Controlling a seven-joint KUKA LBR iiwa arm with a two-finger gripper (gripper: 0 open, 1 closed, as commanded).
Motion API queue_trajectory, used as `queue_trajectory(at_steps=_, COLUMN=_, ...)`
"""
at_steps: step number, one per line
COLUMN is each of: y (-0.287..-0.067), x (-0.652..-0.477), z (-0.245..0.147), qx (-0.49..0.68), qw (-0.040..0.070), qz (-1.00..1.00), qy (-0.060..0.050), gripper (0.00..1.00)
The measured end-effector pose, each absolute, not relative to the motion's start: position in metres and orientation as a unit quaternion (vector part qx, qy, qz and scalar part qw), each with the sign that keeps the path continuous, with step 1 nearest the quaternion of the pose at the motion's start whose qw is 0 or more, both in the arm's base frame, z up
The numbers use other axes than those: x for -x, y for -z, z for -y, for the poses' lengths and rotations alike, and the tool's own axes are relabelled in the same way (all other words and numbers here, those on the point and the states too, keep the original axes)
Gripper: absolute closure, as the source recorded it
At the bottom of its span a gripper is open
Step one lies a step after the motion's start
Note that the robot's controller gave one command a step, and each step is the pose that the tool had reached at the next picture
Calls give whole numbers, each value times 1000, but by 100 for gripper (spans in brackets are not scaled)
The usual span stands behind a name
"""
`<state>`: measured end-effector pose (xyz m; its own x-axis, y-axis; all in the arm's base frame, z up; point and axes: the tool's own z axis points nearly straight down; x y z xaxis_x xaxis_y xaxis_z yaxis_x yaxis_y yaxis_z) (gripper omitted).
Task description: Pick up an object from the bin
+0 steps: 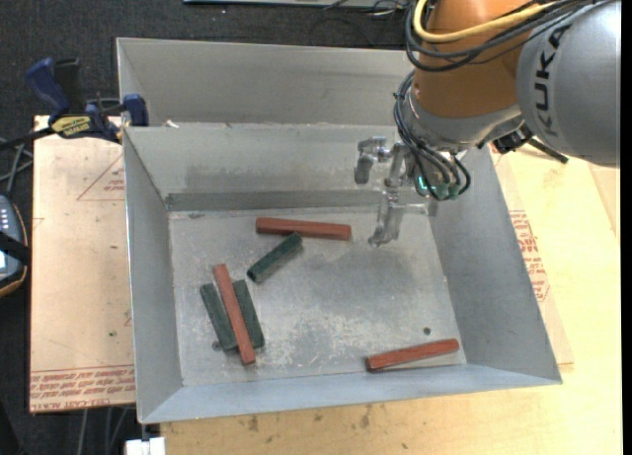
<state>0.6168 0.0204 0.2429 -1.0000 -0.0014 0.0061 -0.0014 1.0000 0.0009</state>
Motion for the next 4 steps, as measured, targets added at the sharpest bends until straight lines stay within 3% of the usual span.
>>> queue_trajectory(at_steps=1, y=-248, x=-618, z=-20, qx=-1, qw=-1, qz=1000, qy=0, gripper=0)
queue_trajectory(at_steps=2, y=-198, x=-628, z=-23, qx=-43, qw=-4, qz=999, qy=0, gripper=0)
queue_trajectory(at_steps=3, y=-131, x=-635, z=-45, qx=-20, qw=-3, qz=1000, qy=1, gripper=0)
queue_trajectory(at_steps=4, y=-82, x=-629, z=-94, qx=-7, qw=-1, qz=1000, qy=1, gripper=0)
